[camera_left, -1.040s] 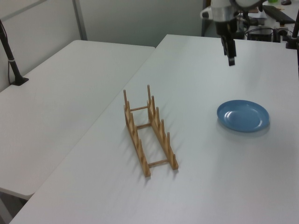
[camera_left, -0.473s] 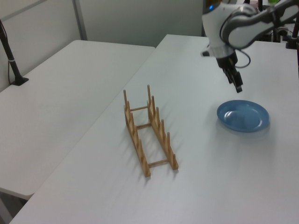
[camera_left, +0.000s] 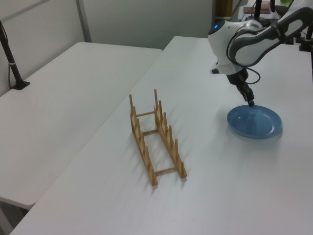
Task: Place plate in plate rack
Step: 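Lower the gripper onto the blue plate's rim and close on it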
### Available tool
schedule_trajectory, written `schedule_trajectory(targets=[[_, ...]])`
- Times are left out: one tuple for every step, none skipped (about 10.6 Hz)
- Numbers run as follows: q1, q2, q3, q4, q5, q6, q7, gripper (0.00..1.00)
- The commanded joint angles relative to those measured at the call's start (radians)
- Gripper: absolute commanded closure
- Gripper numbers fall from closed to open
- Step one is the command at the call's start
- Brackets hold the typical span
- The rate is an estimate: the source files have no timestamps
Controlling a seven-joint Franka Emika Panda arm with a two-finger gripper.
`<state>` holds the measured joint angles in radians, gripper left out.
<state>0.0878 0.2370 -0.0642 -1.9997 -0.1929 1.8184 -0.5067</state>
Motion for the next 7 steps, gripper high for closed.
schedule_trajectory(targets=[[0.000, 0.016, 0.006, -0.007, -0.011, 0.021, 0.010, 0.73], [0.000, 0.018, 0.006, -0.005, -0.010, 0.021, 0.010, 0.81], [0.001, 0.019, 0.006, -0.002, -0.010, 0.019, 0.008, 0.90], [0.000, 0.018, 0.006, 0.001, -0.008, 0.019, 0.008, 1.00], [0.001, 0.016, 0.006, 0.012, -0.008, 0.012, 0.008, 1.00], [-0.002, 0.013, 0.006, 0.045, -0.007, -0.004, 0.010, 1.00], [0.000, 0.012, 0.006, 0.091, -0.005, -0.045, 0.008, 1.00]])
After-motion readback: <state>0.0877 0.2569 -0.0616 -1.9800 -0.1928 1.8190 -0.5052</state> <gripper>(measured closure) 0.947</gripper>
